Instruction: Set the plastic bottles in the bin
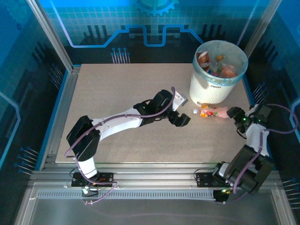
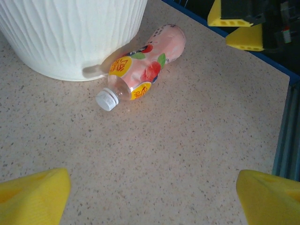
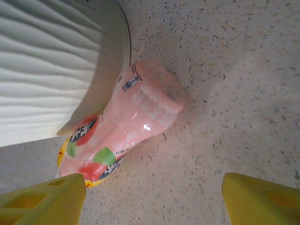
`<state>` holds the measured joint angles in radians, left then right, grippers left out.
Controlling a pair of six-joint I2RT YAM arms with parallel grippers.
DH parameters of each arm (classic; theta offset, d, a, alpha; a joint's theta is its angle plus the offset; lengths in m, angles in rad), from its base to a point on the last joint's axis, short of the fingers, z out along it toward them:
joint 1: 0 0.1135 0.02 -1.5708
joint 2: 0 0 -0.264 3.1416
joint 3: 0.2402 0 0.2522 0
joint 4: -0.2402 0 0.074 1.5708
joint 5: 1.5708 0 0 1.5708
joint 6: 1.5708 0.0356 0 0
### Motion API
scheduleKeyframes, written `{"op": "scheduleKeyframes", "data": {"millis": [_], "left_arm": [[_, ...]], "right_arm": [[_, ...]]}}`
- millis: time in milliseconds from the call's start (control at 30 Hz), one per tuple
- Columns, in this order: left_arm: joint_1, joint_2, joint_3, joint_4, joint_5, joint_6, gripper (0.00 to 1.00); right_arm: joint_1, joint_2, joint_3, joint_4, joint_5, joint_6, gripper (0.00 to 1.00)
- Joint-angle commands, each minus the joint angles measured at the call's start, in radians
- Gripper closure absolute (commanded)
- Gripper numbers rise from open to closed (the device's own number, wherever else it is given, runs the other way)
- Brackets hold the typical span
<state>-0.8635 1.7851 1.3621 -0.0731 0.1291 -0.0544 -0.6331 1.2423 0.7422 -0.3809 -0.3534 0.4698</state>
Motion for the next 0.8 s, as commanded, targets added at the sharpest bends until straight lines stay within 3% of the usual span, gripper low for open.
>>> {"op": "scheduleKeyframes", "data": {"millis": [0, 467, 767], "left_arm": [[0.0, 0.055, 0.063, -0.002, 0.023, -0.013, 0.07], [0.034, 0.375, 0.315, -0.012, 0.03, 0.074, 0.07], [0.06, 0.556, 0.484, -0.046, 0.137, 0.167, 0.06]], "right_arm": [[-0.029, 0.074, 0.047, 0.122, -0.059, 0.037, 0.22], [0.007, 0.373, 0.187, 0.22, -0.105, 0.128, 0.2], [0.057, 0.484, 0.238, 0.2, -0.083, 0.147, 0.19]]}}
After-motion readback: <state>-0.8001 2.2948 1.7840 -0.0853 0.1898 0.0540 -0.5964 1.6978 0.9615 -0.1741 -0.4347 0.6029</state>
